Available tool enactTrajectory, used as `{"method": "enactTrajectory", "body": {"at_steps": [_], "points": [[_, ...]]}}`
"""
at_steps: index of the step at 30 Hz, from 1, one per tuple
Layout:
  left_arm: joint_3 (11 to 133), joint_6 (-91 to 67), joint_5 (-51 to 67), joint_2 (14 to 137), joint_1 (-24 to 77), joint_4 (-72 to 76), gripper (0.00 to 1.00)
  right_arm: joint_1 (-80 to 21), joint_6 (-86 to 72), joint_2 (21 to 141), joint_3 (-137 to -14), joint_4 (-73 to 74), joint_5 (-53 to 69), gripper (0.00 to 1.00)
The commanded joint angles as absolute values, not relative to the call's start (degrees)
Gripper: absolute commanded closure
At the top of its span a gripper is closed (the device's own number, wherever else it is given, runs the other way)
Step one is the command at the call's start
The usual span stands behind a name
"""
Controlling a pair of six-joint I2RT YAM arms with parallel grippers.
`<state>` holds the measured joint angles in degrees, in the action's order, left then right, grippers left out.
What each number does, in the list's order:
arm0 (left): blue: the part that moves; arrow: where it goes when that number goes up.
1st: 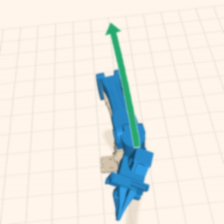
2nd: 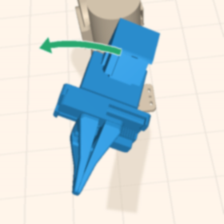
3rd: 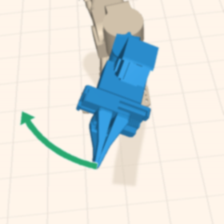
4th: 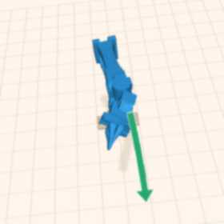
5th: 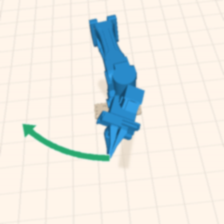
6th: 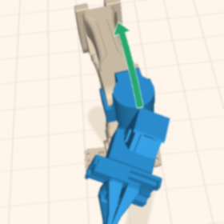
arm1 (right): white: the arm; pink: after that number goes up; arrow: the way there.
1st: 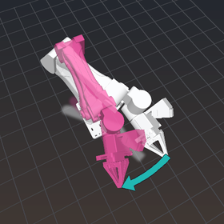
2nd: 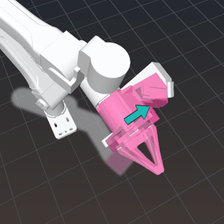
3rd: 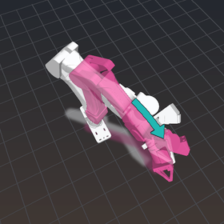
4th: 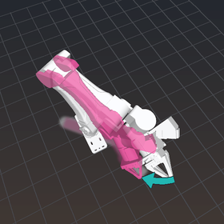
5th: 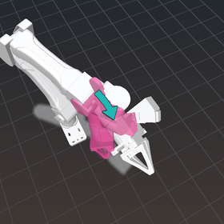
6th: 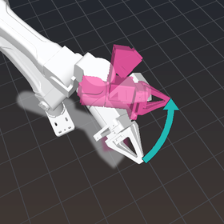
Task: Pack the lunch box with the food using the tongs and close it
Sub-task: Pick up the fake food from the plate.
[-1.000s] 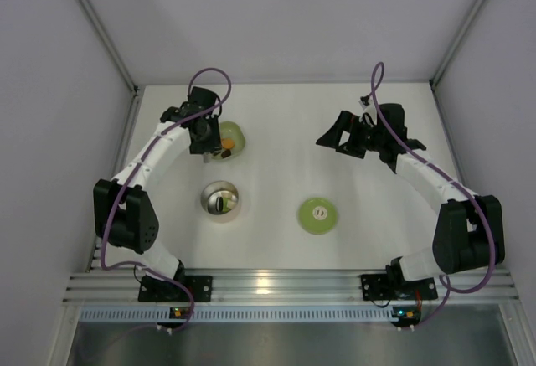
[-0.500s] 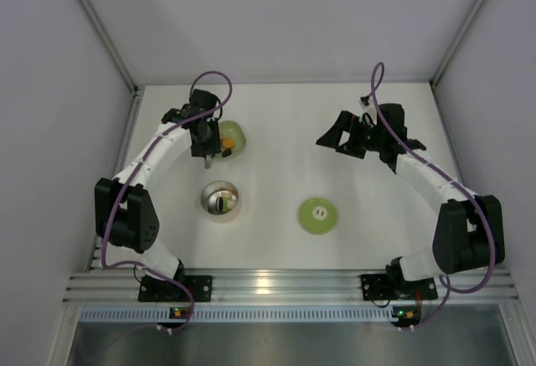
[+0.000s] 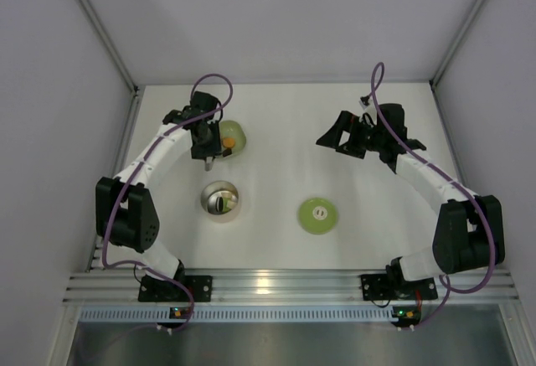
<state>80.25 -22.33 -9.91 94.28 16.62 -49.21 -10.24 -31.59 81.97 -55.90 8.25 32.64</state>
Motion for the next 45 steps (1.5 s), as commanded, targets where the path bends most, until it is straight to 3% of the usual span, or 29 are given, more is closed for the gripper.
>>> {"method": "enactTrajectory", "body": {"at_steps": [1,8,14,23,45], "points": [[80.2,-21.8,-10.0,93.2,16.3,-47.5,0.56,-9.4,-31.4,80.2,-55.8,4.7,32.8,0.01],[80.2,-21.8,-10.0,93.7,16.3,-46.9,0.55,-9.4,-31.3,80.9,-55.9,4.5,32.7,0.01],[80.9,-21.9,-9.2,93.8,16.4,-46.6,0.68,-9.4,-31.2,81.0,-56.0,4.5,32.6,0.01],[83.3,-21.8,-9.3,91.1,16.4,-46.9,0.79,-9.3,-31.3,81.3,-56.4,4.6,32.5,0.00],[82.9,-22.1,-4.9,79.4,16.6,-51.2,0.80,-9.3,-31.6,82.1,-57.8,4.9,31.7,0.00]]}}
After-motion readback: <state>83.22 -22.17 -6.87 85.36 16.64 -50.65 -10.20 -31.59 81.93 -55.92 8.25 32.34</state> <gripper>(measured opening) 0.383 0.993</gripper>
